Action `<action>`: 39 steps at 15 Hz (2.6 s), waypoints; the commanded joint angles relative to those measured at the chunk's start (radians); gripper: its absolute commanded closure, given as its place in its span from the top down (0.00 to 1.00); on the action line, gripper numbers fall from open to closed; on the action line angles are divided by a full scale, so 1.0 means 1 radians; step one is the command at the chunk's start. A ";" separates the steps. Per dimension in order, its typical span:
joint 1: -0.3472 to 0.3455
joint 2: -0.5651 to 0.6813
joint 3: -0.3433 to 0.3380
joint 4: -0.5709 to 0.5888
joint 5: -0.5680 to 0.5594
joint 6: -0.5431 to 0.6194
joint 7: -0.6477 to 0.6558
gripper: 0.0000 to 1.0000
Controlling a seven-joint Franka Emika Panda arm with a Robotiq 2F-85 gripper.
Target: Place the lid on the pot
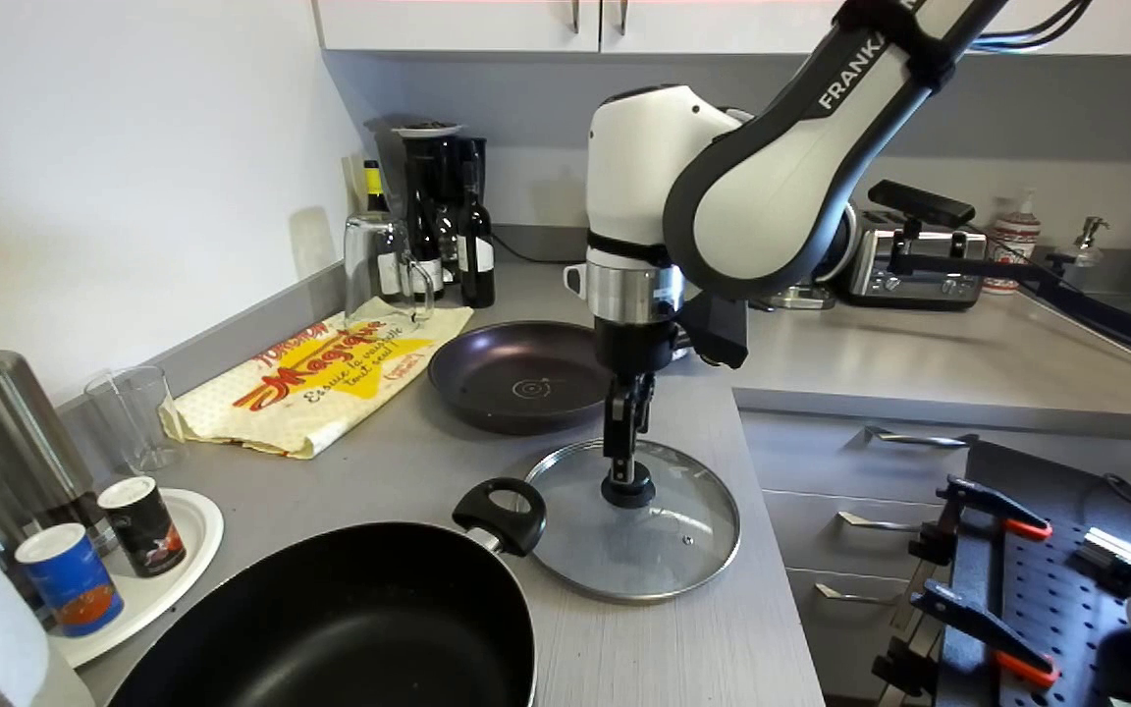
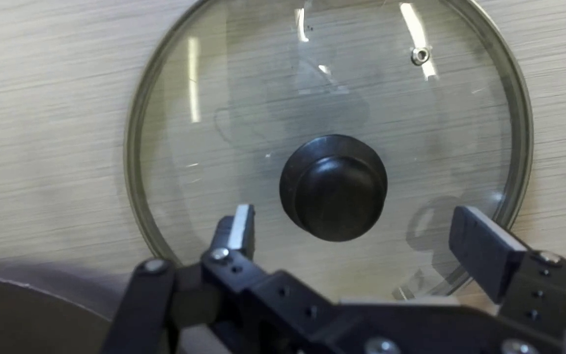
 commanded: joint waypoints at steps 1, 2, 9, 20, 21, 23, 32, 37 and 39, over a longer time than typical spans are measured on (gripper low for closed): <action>-0.004 0.072 -0.002 0.065 0.018 -0.004 -0.034 1.00; -0.008 0.086 -0.002 0.074 0.021 -0.005 -0.037 1.00; -0.028 0.122 -0.002 0.092 0.038 -0.005 -0.059 1.00; -0.037 0.121 0.004 0.075 0.056 0.002 -0.069 0.63; -0.036 0.121 0.005 0.075 0.058 0.003 -0.069 0.53; -0.036 0.120 0.008 0.075 0.062 0.002 -0.070 0.39; -0.028 0.075 0.008 0.051 0.055 -0.006 -0.055 0.25; 0.000 -0.002 -0.002 -0.002 0.027 -0.033 -0.014 0.25; 0.011 -0.036 -0.003 -0.026 0.015 -0.038 -0.002 0.25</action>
